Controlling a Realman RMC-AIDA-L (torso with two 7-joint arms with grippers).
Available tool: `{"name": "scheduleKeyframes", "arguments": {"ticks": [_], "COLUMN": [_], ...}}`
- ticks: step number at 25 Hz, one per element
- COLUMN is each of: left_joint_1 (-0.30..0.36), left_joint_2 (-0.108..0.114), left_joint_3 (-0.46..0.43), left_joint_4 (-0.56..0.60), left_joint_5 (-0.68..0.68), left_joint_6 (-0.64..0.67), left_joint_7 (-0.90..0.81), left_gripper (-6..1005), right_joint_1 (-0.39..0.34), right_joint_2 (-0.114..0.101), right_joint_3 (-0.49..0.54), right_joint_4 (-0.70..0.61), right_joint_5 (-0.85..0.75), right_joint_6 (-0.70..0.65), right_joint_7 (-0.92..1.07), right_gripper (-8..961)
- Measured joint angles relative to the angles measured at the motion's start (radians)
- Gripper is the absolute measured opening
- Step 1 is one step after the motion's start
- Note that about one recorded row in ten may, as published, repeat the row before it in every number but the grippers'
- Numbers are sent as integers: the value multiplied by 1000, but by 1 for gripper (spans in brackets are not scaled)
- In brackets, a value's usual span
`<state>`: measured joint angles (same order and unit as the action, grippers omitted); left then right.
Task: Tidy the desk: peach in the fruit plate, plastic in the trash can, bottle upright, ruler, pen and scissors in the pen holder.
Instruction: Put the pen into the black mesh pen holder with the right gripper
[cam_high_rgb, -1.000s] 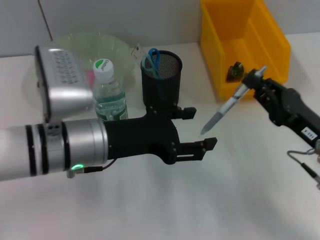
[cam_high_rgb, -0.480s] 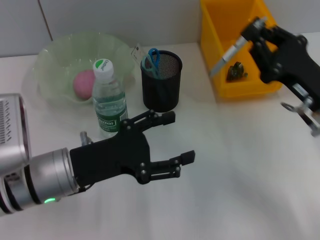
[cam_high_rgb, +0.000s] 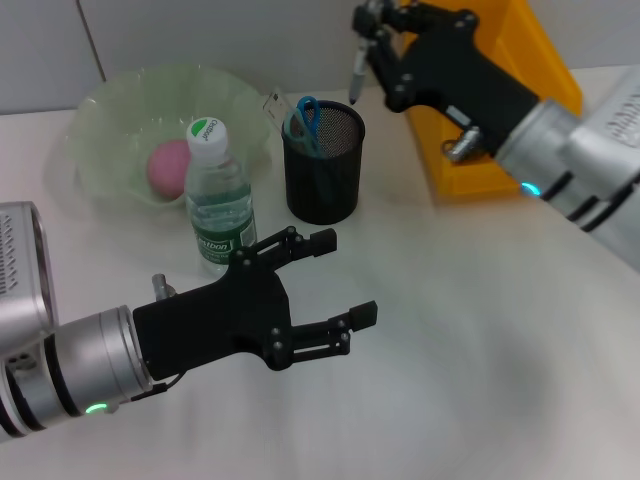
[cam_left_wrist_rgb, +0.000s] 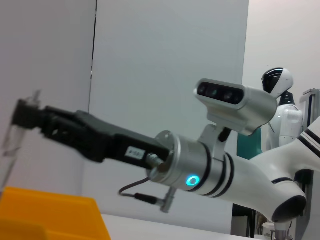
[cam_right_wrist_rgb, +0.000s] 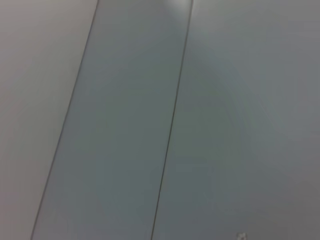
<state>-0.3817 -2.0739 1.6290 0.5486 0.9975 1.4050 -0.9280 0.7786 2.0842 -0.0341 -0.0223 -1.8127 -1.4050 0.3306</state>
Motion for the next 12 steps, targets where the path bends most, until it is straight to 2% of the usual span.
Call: {"name": "scheduleKeyframes", "arguments": {"ticks": [2,12], "left_joint_1": [-4,-43], "left_joint_2": [0,0], "left_joint_3": [-3,-31], "left_joint_4": [-2,-65], "left_joint_5": [-1,-2], "left_joint_6": [-1,-2], "left_joint_7": [-3,-3], "left_gripper": [874,873], "right_joint_1": [32,62], "right_joint_2": [1,2], "right_joint_3": [-5,-5], "right_joint_4": [18,57], "right_joint_5": [-1,-11], "right_joint_6": [80,226], "right_joint_7": [-23,-20], "right_gripper": [137,150]}}
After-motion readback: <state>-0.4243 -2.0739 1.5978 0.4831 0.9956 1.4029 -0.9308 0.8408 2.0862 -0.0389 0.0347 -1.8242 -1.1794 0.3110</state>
